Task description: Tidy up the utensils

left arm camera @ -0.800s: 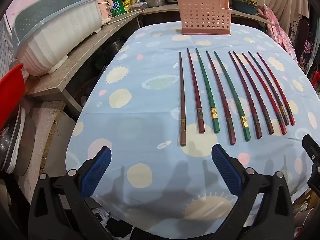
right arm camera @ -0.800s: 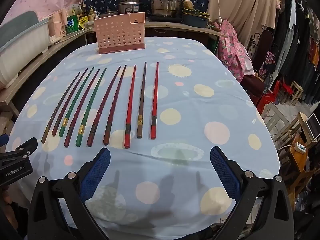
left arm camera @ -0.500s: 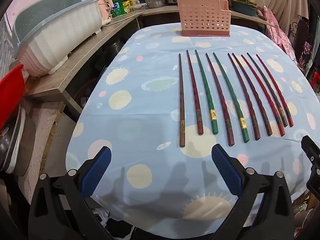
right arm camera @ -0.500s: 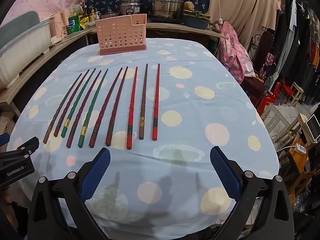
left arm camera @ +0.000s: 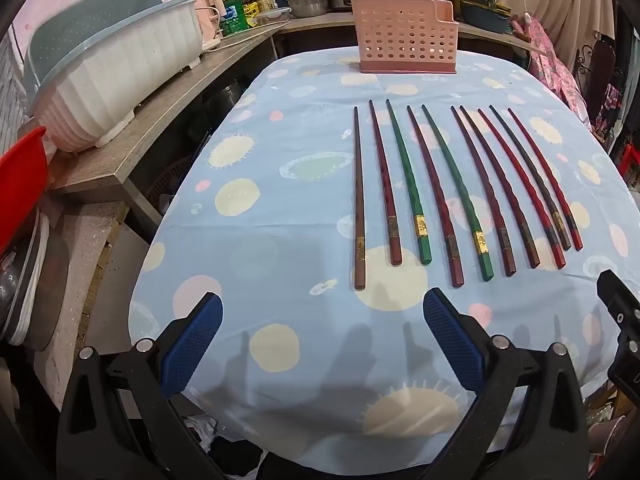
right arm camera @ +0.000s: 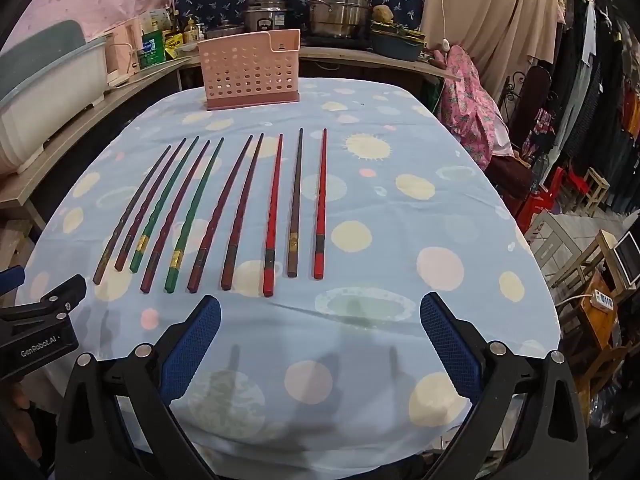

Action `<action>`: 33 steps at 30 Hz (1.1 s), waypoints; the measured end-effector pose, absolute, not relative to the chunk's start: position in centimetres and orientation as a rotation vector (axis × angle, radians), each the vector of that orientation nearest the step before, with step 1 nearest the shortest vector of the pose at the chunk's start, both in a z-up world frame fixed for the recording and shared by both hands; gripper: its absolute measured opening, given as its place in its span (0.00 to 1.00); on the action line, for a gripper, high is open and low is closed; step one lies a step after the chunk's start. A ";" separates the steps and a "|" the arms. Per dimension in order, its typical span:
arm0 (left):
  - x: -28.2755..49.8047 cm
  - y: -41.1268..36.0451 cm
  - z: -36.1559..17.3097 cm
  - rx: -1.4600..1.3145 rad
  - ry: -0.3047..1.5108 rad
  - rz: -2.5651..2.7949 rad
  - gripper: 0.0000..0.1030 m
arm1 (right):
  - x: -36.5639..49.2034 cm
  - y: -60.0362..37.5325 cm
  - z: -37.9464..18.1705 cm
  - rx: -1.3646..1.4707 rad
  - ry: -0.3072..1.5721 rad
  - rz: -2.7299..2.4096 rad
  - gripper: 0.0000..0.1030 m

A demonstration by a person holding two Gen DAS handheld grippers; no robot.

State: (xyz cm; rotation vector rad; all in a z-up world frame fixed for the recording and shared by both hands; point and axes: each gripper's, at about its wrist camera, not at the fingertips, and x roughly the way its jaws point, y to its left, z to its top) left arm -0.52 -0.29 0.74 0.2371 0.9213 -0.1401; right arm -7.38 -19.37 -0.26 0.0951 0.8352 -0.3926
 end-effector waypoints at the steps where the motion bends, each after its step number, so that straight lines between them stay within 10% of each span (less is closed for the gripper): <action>1: -0.5 -0.3 0.8 0.237 0.920 -0.140 0.93 | -7.4 -19.3 -0.3 0.096 0.835 -0.392 0.93; 33: -0.7 0.3 1.3 0.232 0.904 -0.145 0.93 | -7.4 -19.2 -0.1 0.100 0.833 -0.390 0.93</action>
